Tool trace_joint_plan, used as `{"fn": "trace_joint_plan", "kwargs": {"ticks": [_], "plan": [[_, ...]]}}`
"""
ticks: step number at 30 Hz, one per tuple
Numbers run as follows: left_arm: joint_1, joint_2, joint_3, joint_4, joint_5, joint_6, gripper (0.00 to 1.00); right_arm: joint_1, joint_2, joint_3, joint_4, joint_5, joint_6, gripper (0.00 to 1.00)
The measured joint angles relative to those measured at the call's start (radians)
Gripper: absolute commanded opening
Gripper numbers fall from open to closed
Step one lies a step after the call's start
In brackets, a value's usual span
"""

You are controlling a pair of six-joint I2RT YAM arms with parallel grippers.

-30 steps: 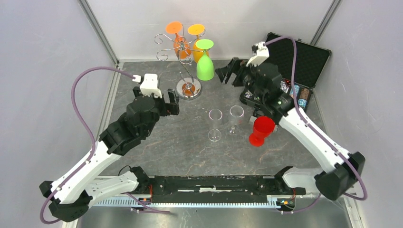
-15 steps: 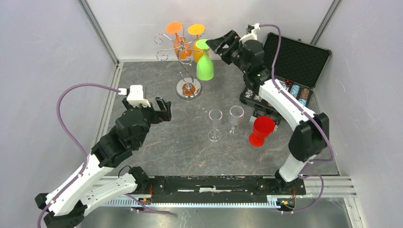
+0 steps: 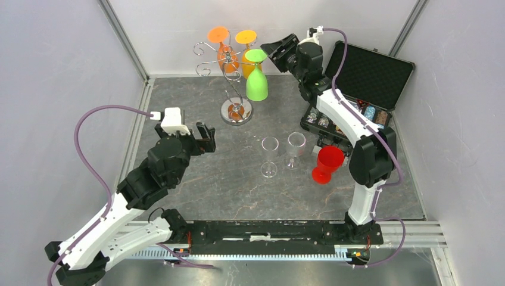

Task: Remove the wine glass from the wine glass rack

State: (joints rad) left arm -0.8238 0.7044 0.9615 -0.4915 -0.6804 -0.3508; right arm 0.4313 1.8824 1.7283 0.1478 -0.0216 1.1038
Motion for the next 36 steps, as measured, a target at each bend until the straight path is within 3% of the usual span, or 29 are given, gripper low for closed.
{"fn": "trace_joint_plan", "kwargs": {"ticks": [11,17,21,27,33,36], "plan": [[0.0,0.008,-0.008,0.001,-0.008,-0.002,1.0,-0.006,0.035,0.008,-0.006,-0.008,0.056,0.3],[0.0,0.018,-0.008,0.0,-0.009,-0.004,1.0,-0.006,0.035,0.008,0.006,-0.012,0.07,0.38],[0.0,0.023,-0.01,0.0,-0.01,-0.011,1.0,-0.006,0.035,0.008,0.009,-0.031,0.077,0.38],[0.0,0.024,-0.013,0.0,-0.014,-0.012,1.0,0.001,0.035,0.008,0.01,-0.045,0.071,0.26],[0.0,0.027,-0.018,0.0,-0.022,-0.013,1.0,0.012,0.034,0.009,0.019,-0.045,0.059,0.01],[0.0,0.027,-0.019,0.0,-0.023,-0.013,1.0,0.013,0.025,0.009,0.034,-0.033,0.059,0.0]]}}
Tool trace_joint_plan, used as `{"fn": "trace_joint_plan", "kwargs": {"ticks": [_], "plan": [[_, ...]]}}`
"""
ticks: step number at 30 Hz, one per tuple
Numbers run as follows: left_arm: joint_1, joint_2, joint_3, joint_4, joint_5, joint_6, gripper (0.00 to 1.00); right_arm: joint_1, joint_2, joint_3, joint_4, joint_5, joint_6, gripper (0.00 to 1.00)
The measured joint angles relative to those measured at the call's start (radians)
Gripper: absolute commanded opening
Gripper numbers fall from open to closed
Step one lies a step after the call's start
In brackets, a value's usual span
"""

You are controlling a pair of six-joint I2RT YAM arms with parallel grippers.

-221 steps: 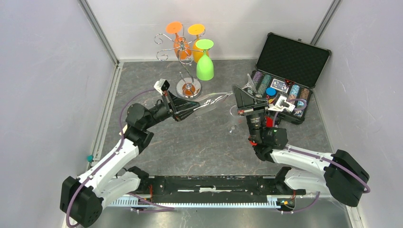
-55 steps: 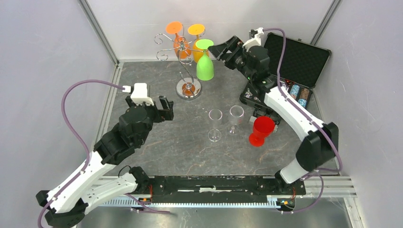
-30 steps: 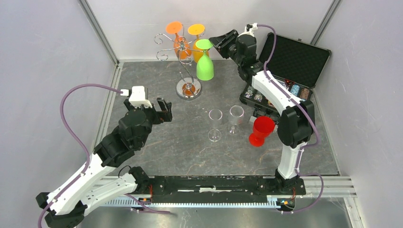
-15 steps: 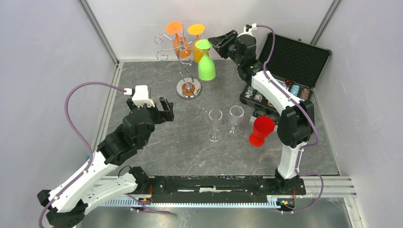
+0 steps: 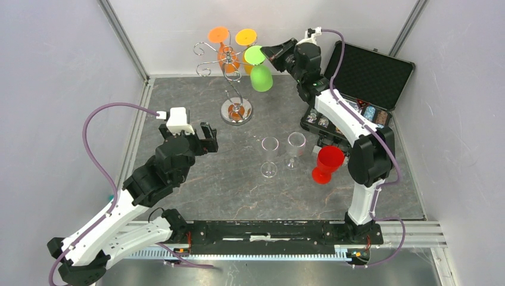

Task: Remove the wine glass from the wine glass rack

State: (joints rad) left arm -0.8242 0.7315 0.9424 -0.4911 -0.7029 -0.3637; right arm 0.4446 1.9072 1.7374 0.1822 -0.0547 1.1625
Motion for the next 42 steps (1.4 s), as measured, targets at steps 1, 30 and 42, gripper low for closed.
{"fn": "trace_joint_plan", "kwargs": {"ticks": [1,30,42], "plan": [[0.0,0.0,0.0,0.0,0.0,0.0,1.0,0.0,-0.005,0.0,-0.001,0.007,-0.004,0.0],[0.0,-0.001,0.0,0.0,-0.002,-0.008,1.0,0.062,-0.093,-0.04,0.005,0.021,0.018,0.0],[0.0,-0.002,0.0,0.0,-0.003,-0.009,1.0,0.051,0.019,0.036,0.05,0.06,0.026,0.0]]}}
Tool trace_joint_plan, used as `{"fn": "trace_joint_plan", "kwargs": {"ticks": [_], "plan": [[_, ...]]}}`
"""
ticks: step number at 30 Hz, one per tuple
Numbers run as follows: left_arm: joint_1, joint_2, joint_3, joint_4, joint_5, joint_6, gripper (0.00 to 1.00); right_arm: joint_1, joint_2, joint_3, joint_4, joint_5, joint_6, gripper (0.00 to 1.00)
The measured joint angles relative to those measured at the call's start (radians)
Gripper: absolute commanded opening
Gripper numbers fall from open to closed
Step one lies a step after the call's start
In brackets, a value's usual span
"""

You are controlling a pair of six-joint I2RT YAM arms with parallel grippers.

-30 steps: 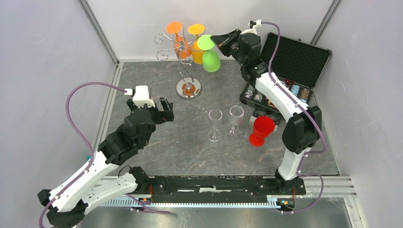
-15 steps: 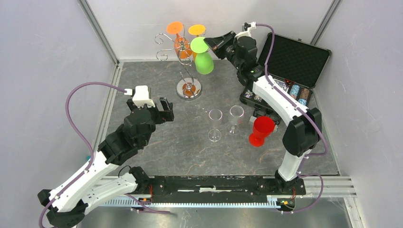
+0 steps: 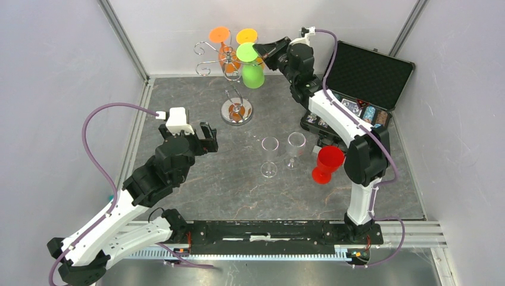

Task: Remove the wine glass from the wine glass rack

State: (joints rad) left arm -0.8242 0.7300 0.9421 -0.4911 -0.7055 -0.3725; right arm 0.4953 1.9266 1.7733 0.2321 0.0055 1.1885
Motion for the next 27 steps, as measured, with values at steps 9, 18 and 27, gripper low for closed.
{"fn": "trace_joint_plan", "kwargs": {"ticks": [9,18,27], "plan": [[0.0,0.003,0.0,0.0,0.001,-0.002,1.0,-0.067,-0.005,-0.008,0.0,0.049,0.012,0.0],[0.0,0.01,0.0,0.004,0.046,-0.005,1.0,-0.118,-0.17,-0.235,0.043,0.065,0.041,0.0],[0.084,0.113,0.039,0.056,0.27,-0.051,1.0,-0.211,-0.522,-0.562,0.18,0.038,0.081,0.0]]}}
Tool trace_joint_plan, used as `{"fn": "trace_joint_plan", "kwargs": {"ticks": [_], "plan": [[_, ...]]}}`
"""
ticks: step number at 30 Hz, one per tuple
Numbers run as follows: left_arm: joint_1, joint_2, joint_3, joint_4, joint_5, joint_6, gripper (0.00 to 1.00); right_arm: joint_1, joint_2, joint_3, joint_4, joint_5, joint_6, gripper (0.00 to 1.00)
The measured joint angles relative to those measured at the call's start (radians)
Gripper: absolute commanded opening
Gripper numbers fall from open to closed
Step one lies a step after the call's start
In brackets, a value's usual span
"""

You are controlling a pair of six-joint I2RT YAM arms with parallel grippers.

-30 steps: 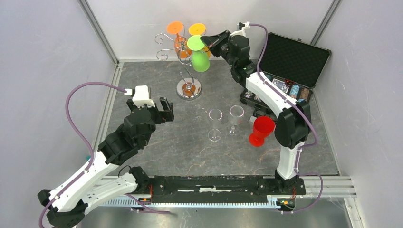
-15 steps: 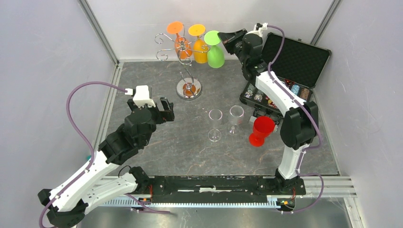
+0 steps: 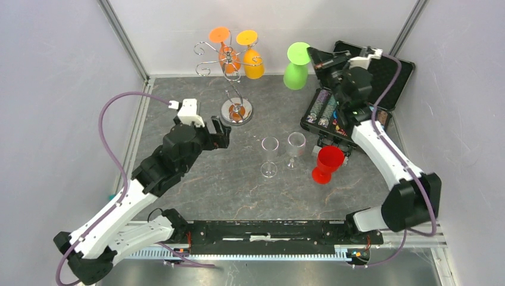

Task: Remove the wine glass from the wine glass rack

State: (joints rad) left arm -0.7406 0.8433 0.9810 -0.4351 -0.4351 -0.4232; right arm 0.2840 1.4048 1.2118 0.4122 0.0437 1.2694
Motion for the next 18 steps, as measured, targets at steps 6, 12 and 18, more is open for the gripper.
{"fn": "trace_joint_plan", "kwargs": {"ticks": [6,12,18], "plan": [[0.14,0.116,0.017,0.082,0.328,-0.133,1.0,-0.016,-0.153,-0.114,0.094,-0.093,0.045,0.0],[0.245,0.219,0.022,0.321,0.679,-0.36,1.0,-0.016,-0.237,-0.22,0.203,-0.223,0.144,0.0],[0.257,0.401,0.027,0.69,0.954,-0.681,1.0,-0.016,-0.274,-0.291,0.363,-0.363,0.322,0.0]]}}
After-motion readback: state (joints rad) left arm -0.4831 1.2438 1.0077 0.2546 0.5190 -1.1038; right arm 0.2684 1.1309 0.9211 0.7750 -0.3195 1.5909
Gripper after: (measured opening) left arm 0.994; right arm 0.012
